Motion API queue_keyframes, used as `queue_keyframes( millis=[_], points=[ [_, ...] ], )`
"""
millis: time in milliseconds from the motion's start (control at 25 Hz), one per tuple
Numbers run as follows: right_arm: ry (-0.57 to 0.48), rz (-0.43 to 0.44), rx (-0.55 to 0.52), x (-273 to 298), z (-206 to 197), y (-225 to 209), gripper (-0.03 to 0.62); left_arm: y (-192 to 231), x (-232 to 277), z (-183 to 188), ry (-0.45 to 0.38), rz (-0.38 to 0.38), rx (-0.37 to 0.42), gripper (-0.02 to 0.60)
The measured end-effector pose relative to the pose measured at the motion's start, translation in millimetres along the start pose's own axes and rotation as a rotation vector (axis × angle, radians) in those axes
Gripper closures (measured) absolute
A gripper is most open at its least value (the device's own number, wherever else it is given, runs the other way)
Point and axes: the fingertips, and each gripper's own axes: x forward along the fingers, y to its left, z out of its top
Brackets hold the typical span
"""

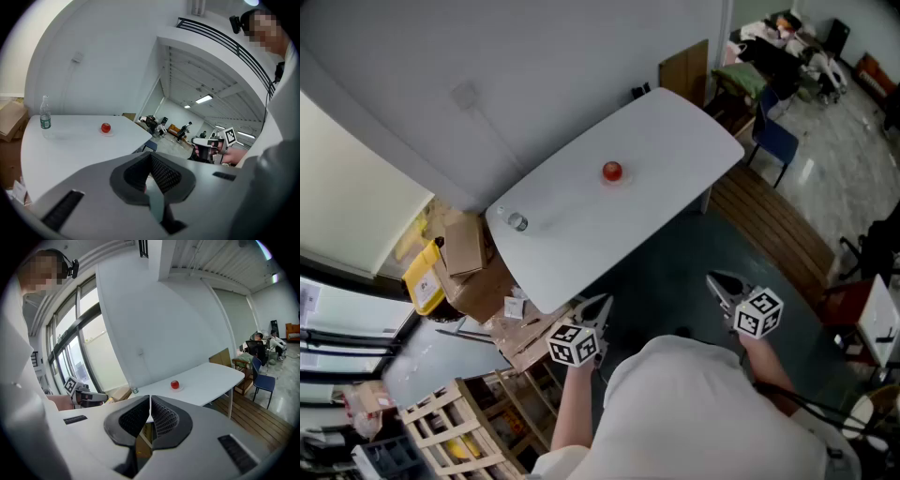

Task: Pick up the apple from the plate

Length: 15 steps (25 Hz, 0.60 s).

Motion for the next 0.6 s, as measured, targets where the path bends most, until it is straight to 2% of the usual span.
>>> queue_keyframes(
  millis=[600],
  points=[
    [-0.002,0.004,-0.011,6.9,3.5,6.1,0.556,6.3,-0.6,0.9,0.001,-0.011,-0.004,0.58]
  ],
)
